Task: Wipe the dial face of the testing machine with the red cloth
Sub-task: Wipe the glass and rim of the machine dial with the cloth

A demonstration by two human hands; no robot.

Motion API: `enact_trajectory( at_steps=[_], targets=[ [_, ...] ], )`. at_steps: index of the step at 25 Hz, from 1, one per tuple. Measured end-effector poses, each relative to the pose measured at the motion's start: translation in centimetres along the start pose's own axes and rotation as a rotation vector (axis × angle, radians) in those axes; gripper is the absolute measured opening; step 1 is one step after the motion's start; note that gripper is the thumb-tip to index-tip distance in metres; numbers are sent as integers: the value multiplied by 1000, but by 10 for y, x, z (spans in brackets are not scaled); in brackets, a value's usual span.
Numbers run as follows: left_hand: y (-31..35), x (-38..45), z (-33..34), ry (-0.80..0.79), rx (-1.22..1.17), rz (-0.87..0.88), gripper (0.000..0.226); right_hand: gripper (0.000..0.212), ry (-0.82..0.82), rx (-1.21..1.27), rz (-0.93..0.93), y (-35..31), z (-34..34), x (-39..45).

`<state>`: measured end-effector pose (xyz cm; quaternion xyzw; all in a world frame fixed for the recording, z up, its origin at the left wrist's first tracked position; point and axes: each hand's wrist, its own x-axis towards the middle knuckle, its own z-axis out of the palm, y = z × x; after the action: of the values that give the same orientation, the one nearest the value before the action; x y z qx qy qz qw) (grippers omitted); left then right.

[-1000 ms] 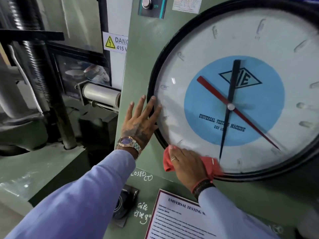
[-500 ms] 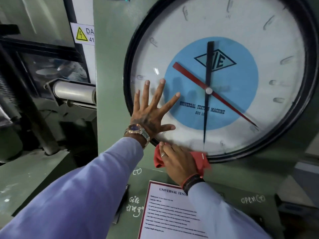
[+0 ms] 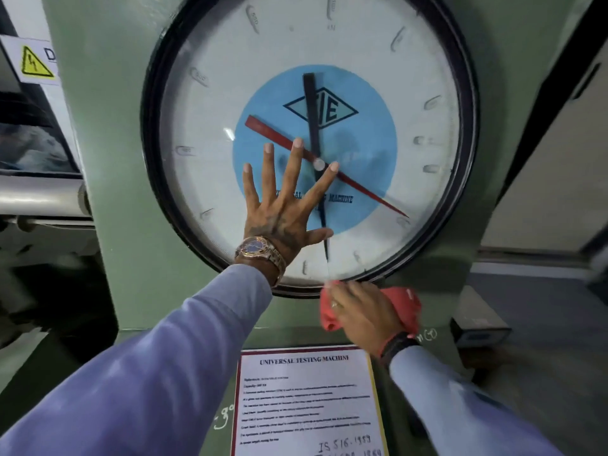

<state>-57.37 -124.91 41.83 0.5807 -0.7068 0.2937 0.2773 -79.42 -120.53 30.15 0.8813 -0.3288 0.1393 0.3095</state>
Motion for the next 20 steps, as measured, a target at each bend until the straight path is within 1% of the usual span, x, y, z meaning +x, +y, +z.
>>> enact_trajectory(
  at_steps=[2, 4, 5, 7, 8, 9, 12, 14, 15, 16, 18, 19, 20],
  targets=[
    [1, -4, 5, -12, 17, 9, 131, 35, -19, -39, 145, 8, -6, -18],
    [6, -8, 10, -34, 35, 18, 133, 39, -40, -9, 410, -13, -4, -15],
    [11, -8, 12, -45, 38, 24, 136, 41, -52, 46, 580, -25, -3, -9],
    [13, -8, 16, -57, 47, 17, 139, 53, -52, 209, 876, -46, -1, 4],
    [13, -8, 19, -57, 48, 15, 139, 57, -45, 278, 982, -53, -1, 10],
    [12, -9, 22, -56, 48, 22, 138, 58, -49, 331, 1048, -58, -2, 15],
    [5, -11, 27, -45, 53, 58, 133, 57, 29, 325, 1122, -44, -3, 22],
    [5, -12, 28, -56, 40, 53, 132, 50, 114, 315, 1239, -26, -3, 22],
    [7, -11, 27, -66, 33, 39, 131, 44, 141, 308, 1263, -24, -2, 24],
    [10, -11, 25, -82, 15, 31, 131, 39, 121, 310, 1263, -33, -3, 25],
    [16, -12, 25, -95, -1, 15, 129, 36, 7, 343, 1160, -70, -6, 30],
    [18, -11, 24, -100, -7, 15, 130, 38, 12, 327, 1124, -77, -5, 28],
    [18, -10, 25, -97, -9, 18, 131, 40, 12, 340, 1120, -67, -5, 29]
  ],
)
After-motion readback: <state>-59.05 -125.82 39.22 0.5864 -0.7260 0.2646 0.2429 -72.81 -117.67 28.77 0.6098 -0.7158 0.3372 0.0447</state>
